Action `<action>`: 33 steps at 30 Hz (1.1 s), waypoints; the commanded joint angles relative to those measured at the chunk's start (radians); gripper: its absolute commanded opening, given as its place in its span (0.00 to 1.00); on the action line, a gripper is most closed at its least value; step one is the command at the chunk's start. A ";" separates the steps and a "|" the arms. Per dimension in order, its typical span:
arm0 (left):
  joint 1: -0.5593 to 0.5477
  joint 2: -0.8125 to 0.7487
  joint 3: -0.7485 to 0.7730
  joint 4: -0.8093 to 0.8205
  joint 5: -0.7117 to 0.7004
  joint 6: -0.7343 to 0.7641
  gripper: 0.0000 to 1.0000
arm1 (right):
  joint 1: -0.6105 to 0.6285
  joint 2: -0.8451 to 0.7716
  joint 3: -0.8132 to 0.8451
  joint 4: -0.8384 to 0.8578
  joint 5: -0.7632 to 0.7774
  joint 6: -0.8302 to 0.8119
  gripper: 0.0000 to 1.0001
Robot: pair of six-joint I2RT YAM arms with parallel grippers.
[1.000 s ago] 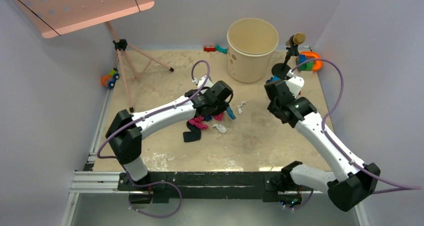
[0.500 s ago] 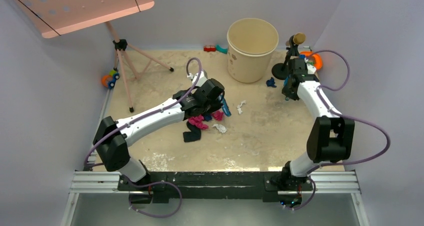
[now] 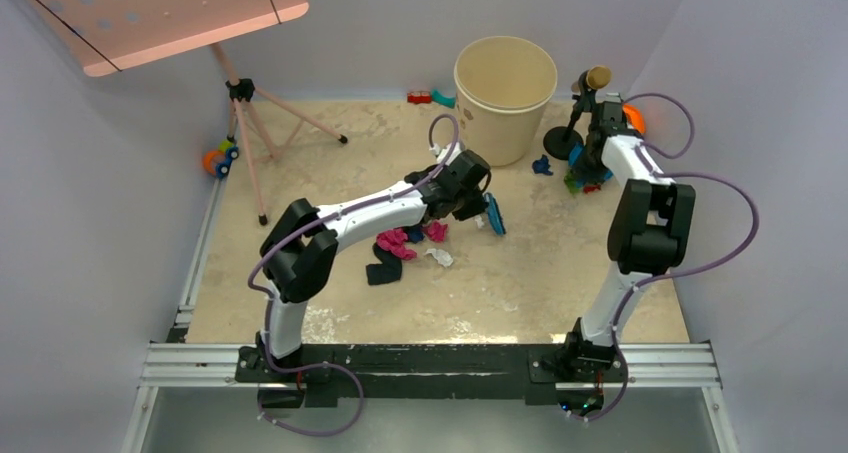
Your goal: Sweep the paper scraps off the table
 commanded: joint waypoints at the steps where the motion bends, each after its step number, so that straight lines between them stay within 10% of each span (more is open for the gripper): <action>1: 0.029 -0.006 0.086 -0.207 -0.038 -0.094 0.00 | 0.001 0.028 0.050 -0.070 -0.049 0.018 0.00; 7: 0.068 -0.113 -0.015 -0.431 -0.150 -0.209 0.00 | 0.016 -0.052 -0.097 -0.082 -0.165 0.107 0.00; 14: 0.069 -0.269 -0.118 -0.237 -0.200 -0.063 0.00 | 0.214 -0.258 -0.247 -0.143 -0.350 0.111 0.00; 33: -0.001 0.096 0.022 0.686 0.225 -0.066 0.00 | 0.159 -0.724 -0.150 -0.295 0.196 0.244 0.00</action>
